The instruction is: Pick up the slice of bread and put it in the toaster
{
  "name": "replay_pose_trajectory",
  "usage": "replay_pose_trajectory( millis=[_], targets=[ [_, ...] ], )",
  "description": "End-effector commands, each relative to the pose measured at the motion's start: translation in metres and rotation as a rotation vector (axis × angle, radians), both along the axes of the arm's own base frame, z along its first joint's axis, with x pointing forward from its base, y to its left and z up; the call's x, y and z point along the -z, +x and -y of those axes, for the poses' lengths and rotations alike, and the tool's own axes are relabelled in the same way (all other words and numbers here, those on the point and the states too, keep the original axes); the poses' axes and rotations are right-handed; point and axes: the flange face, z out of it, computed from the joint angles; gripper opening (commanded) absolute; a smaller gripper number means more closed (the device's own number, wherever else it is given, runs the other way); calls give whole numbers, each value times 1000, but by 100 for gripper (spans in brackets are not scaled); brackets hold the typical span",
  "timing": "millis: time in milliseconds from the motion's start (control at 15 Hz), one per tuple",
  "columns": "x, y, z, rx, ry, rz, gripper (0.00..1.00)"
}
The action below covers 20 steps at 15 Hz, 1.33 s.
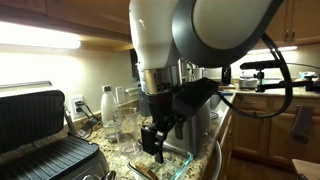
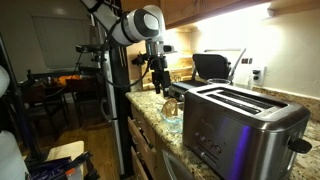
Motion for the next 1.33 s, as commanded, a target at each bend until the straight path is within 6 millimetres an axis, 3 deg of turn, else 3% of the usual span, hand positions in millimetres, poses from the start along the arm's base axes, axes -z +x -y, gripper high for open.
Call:
replay_pose_trajectory(
  millis=[0, 800, 1267],
  targets=[
    [8, 14, -2, -23, 6, -7, 100],
    [28, 63, -11, -78, 40, -42, 100],
    [41, 85, -4, -81, 44, -57, 100]
  ],
)
